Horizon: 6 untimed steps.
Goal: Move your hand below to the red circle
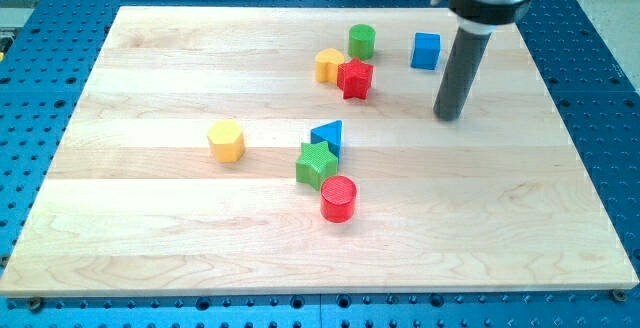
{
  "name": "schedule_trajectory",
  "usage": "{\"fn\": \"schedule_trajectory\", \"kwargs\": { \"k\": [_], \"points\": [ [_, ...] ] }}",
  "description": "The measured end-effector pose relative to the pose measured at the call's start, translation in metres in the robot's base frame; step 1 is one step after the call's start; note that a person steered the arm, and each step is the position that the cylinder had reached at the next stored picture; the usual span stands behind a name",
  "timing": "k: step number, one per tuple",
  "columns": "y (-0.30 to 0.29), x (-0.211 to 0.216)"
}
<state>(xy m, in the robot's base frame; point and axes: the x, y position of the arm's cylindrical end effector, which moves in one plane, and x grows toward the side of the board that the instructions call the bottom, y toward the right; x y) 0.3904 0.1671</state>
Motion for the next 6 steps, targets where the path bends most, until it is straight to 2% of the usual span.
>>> {"fn": "schedule_trajectory", "kwargs": {
  "k": [1, 2, 3, 4, 5, 6],
  "points": [
    [-0.04, -0.04],
    [-0.081, -0.06],
    [-0.105, -0.038],
    [-0.084, 0.005],
    [-0.017, 0.046],
    [-0.076, 0.139]
  ]
}}
